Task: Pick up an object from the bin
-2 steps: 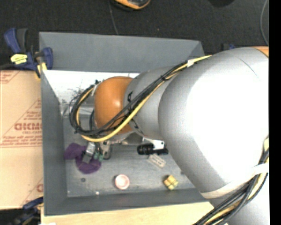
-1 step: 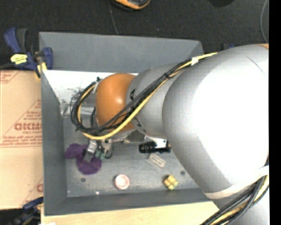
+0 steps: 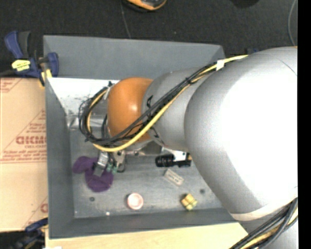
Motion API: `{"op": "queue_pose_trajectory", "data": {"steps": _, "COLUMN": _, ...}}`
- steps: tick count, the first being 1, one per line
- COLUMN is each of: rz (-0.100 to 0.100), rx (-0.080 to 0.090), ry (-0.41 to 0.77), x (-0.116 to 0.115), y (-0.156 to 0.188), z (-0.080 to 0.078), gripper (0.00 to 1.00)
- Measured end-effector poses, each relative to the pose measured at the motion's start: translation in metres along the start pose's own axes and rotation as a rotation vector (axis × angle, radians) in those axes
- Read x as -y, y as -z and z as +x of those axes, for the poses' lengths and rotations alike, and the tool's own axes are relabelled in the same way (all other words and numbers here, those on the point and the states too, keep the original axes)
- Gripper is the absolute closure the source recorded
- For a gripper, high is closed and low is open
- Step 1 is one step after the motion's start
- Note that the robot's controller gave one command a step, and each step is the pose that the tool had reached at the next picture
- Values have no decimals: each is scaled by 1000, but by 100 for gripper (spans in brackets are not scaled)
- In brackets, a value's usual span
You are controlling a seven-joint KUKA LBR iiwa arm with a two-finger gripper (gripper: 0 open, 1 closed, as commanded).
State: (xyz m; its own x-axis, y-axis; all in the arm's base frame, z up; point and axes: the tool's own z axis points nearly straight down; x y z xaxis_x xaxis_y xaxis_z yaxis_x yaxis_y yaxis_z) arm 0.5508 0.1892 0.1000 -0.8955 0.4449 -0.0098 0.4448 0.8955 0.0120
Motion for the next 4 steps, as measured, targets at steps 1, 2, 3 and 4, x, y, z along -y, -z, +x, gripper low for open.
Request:
{"op": "queue_pose_trajectory", "data": {"steps": 1, "rz": 0, "rx": 0, "ry": -1, "x": 0, "y": 4, "z": 0, "gripper": 100}}
{"op": "queue_pose_trajectory", "data": {"steps": 2, "rz": 9, "rx": -10, "ry": -1, "x": 3, "y": 30, "z": 2, "gripper": 100}}
{"op": "queue_pose_trajectory", "data": {"steps": 3, "rz": 4, "rx": -4, "ry": 1, "x": 1, "y": 64, "z": -1, "gripper": 100}}
{"op": "queue_pose_trajectory", "data": {"steps": 4, "rz": 3, "rx": -3, "ry": 2, "x": 1, "y": 90, "z": -1, "gripper": 100}}
